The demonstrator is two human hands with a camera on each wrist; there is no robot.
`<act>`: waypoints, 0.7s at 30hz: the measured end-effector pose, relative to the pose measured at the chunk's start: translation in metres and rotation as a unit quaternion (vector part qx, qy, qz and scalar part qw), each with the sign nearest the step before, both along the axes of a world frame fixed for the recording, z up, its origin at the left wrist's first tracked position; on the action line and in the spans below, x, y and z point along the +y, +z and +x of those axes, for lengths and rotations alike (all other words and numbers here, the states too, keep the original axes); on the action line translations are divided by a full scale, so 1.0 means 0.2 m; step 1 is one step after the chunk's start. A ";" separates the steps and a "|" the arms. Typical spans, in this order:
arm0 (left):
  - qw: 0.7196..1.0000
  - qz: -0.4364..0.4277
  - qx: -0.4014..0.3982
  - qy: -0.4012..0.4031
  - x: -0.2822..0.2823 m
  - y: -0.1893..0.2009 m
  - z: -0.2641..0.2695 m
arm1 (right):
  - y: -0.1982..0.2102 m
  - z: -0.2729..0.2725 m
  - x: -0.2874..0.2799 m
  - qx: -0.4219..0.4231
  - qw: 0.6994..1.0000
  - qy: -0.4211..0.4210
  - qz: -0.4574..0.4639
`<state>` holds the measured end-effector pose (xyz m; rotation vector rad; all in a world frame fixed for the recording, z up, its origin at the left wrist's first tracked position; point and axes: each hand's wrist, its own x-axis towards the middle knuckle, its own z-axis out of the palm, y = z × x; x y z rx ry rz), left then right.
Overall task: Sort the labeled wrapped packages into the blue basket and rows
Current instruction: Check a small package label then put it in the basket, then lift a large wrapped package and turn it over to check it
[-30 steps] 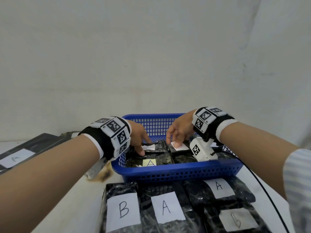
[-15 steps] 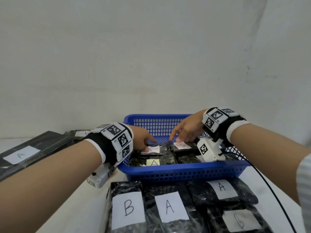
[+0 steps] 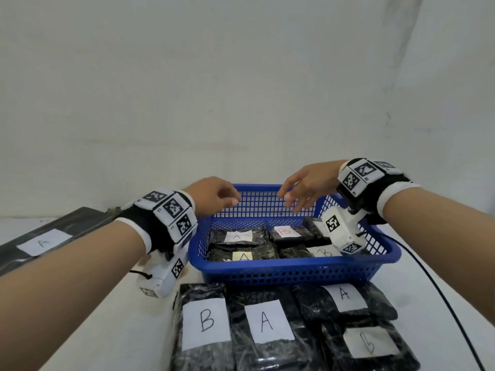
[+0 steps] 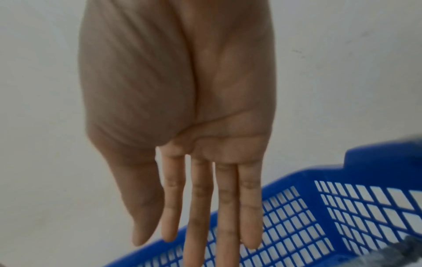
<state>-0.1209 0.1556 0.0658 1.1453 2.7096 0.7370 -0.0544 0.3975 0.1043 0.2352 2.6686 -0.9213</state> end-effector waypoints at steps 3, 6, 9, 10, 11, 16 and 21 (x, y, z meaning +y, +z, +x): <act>0.995 0.087 -0.005 0.041 -0.10 0.05 0.04 | 0.08 0.08 -0.06 0.059 0.998 -0.021 -0.016; 0.989 0.128 -0.019 0.070 -0.24 0.06 0.10 | 0.08 0.19 -0.15 0.138 0.987 -0.051 -0.061; 0.981 0.146 -0.014 0.125 -0.43 0.03 0.17 | -0.02 0.29 -0.27 0.200 0.971 -0.105 -0.074; 0.978 0.151 -0.005 0.147 -0.50 0.02 0.19 | -0.06 0.32 -0.31 0.211 0.966 -0.131 -0.071; 0.973 0.157 0.003 0.168 -0.58 0.00 0.21 | -0.10 0.34 -0.35 0.218 0.960 -0.160 -0.072; 0.931 0.124 0.014 0.343 -0.94 -0.06 0.27 | -0.27 0.40 -0.53 0.268 0.919 -0.267 -0.110; 0.893 -0.066 -0.039 0.444 -1.21 -0.11 0.22 | -0.35 0.48 -0.70 0.269 0.920 -0.268 -0.098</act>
